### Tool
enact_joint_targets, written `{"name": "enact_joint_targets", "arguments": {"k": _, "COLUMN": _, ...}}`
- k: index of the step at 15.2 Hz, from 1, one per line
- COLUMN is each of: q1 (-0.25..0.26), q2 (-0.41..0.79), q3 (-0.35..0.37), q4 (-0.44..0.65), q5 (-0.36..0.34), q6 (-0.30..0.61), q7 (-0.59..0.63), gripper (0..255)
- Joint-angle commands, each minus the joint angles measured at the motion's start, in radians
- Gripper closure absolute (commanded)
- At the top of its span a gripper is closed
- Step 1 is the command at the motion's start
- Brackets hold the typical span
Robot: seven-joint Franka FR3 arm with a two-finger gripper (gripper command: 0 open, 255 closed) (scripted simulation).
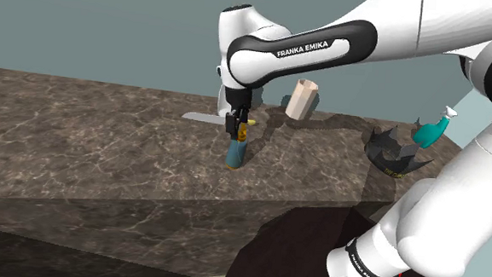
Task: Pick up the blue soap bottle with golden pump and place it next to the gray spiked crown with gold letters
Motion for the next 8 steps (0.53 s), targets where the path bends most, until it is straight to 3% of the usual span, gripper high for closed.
{"name": "enact_joint_targets", "arguments": {"k": 1, "q1": 0.007, "q2": 0.053, "q3": 0.006, "q4": 0.036, "q5": -0.01, "q6": 0.013, "q7": -0.007, "gripper": 0}}
{"name": "enact_joint_targets", "arguments": {"k": 8, "q1": 0.002, "q2": 0.075, "q3": 0.0, "q4": -0.041, "q5": -0.021, "q6": 0.112, "q7": 0.0, "gripper": 0}}
